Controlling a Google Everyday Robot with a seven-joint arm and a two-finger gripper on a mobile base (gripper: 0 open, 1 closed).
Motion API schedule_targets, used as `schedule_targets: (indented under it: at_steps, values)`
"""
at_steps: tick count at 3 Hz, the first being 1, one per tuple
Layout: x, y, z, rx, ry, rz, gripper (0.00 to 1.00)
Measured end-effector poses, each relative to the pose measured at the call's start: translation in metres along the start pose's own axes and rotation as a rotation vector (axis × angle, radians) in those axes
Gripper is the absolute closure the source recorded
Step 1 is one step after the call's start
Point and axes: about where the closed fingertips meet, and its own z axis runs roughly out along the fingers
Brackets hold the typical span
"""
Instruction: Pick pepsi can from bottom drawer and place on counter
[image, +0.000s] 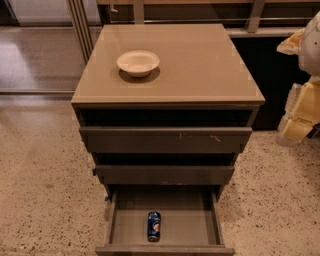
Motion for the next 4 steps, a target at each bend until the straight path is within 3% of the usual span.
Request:
schedule_targets:
  at_steps: [1,2,3,4]
  values:
    - [0.000,0.000,0.000,0.000,0.000,0.000,0.00]
    - [0.001,0.002,0.006,0.023,-0.054,0.065,0.00]
    - [0.017,0.023,0.022,0.047,-0.144,0.303,0.00]
    - [0.029,0.024,0.055,0.082,-0.200,0.557,0.00]
